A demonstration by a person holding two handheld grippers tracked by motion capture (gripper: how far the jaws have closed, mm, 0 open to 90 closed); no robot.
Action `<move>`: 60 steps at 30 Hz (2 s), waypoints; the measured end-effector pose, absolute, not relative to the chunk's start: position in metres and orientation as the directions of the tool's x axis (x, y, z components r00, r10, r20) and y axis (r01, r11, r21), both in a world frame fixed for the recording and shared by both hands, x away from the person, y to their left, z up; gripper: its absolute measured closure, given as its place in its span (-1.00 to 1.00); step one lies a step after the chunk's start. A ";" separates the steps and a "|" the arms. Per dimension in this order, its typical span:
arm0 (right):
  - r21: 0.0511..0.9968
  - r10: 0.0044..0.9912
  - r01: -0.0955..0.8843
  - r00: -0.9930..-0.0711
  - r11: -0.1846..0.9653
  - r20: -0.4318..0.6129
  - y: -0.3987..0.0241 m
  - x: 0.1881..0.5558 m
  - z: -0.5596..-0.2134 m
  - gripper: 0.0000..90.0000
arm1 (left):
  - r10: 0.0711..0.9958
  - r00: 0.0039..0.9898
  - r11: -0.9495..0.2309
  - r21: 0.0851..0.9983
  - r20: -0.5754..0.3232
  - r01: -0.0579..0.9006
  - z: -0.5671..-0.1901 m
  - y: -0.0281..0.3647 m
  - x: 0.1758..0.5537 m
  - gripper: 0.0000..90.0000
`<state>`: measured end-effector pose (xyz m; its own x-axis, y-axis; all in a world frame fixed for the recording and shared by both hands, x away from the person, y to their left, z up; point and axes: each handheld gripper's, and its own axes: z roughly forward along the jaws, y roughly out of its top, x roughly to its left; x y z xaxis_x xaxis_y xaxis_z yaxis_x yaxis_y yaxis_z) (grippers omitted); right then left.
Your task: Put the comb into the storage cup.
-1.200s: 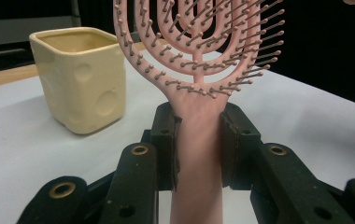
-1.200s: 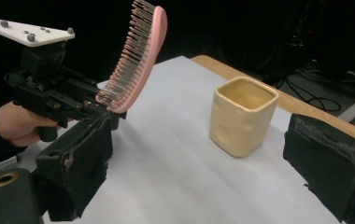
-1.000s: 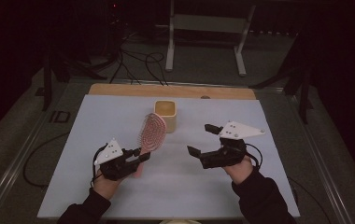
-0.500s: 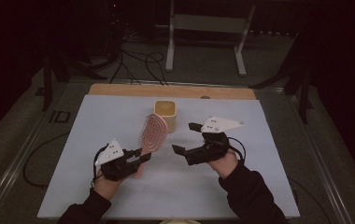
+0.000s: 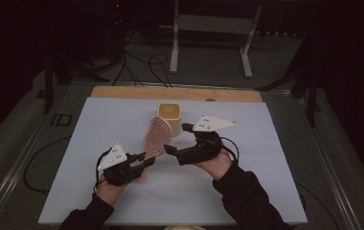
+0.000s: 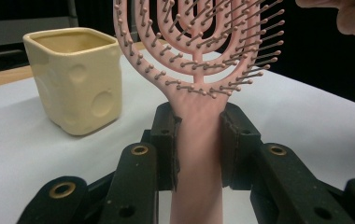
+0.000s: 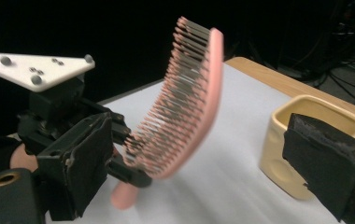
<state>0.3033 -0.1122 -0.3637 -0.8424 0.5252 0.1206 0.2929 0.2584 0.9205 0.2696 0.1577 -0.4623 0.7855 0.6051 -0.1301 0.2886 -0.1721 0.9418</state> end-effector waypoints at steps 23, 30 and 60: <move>0.866 0.573 0.462 -0.769 0.192 0.283 -0.085 0.320 -0.354 -0.28 | 0.607 0.786 -0.181 0.942 -0.119 0.282 -0.463 0.156 0.270 0.58; 0.846 0.582 0.499 -0.751 0.189 0.313 -0.082 0.322 -0.356 0.08 | 0.607 0.787 -0.188 0.943 -0.109 0.275 -0.464 0.155 0.270 0.58; 0.867 0.571 0.472 -0.761 0.161 0.308 -0.083 0.326 -0.353 0.45 | 0.601 0.774 -0.182 0.909 -0.199 0.376 -0.464 0.152 0.276 0.03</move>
